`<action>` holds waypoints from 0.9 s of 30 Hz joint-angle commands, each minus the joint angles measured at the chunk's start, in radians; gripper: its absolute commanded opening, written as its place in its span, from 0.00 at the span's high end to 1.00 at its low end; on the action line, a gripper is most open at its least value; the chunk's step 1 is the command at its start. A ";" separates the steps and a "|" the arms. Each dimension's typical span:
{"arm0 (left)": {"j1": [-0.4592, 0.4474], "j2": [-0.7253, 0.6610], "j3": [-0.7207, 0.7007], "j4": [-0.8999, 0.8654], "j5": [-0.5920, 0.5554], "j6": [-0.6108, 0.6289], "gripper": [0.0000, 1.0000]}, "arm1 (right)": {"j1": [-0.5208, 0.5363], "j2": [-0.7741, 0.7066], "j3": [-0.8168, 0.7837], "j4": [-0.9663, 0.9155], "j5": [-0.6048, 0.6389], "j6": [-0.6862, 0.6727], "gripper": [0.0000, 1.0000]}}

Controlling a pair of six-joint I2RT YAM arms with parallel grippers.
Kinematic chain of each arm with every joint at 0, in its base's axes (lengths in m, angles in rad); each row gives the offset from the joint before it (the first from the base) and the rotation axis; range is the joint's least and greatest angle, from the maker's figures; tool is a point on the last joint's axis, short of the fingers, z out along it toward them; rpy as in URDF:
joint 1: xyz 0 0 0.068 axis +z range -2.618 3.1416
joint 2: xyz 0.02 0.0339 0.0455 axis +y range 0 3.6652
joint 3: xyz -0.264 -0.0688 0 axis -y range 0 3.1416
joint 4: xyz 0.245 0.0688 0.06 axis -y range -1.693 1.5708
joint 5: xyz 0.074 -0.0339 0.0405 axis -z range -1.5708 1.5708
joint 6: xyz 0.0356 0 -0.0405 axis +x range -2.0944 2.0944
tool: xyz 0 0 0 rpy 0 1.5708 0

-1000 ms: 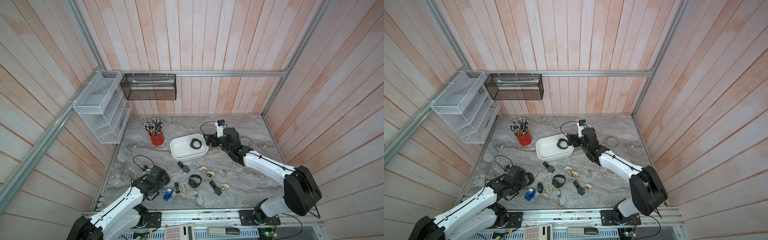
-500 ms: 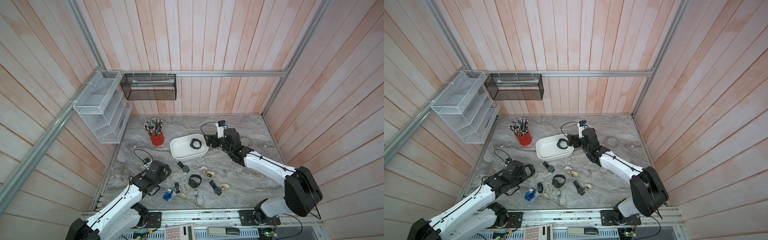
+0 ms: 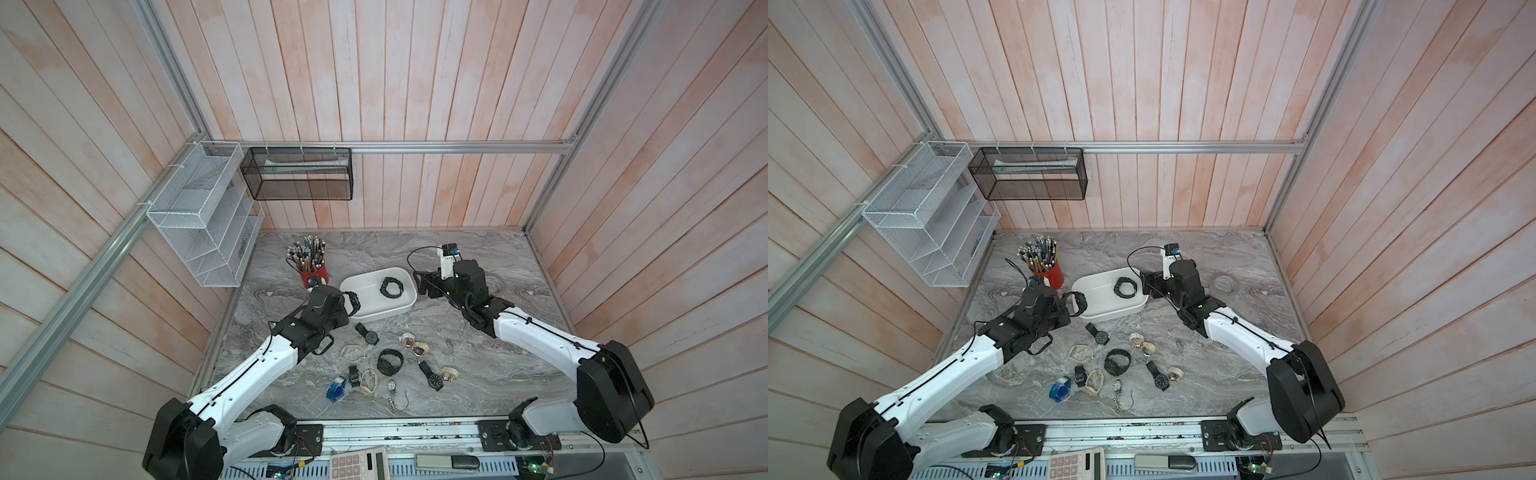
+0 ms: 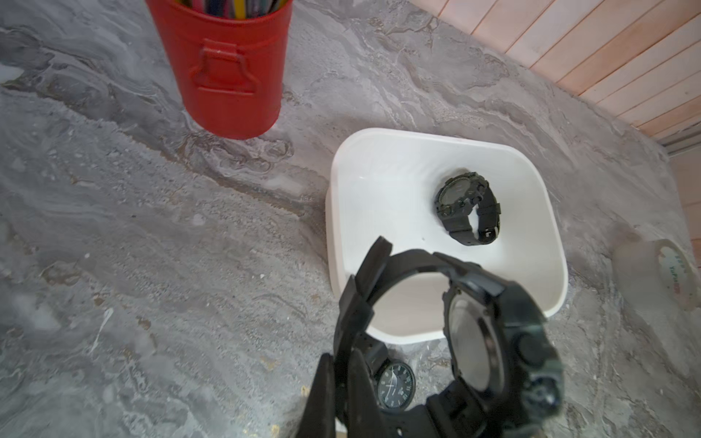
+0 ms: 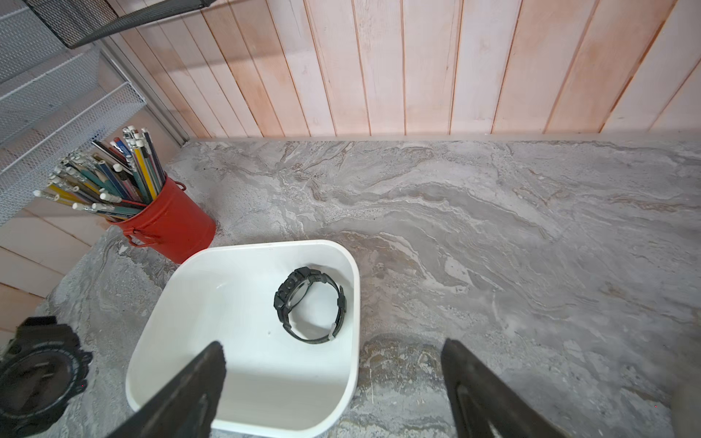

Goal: Put the watch into the storage box
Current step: Pick up the watch at the center of the board, then place the watch in the storage box.

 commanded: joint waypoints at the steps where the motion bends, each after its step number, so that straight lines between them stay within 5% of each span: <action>1: -0.008 0.064 0.058 0.113 0.024 0.066 1.00 | -0.013 -0.032 -0.021 -0.001 0.022 -0.001 0.09; 27: -0.024 0.573 0.402 0.048 -0.083 0.144 1.00 | -0.066 -0.098 -0.058 -0.035 0.018 -0.004 0.09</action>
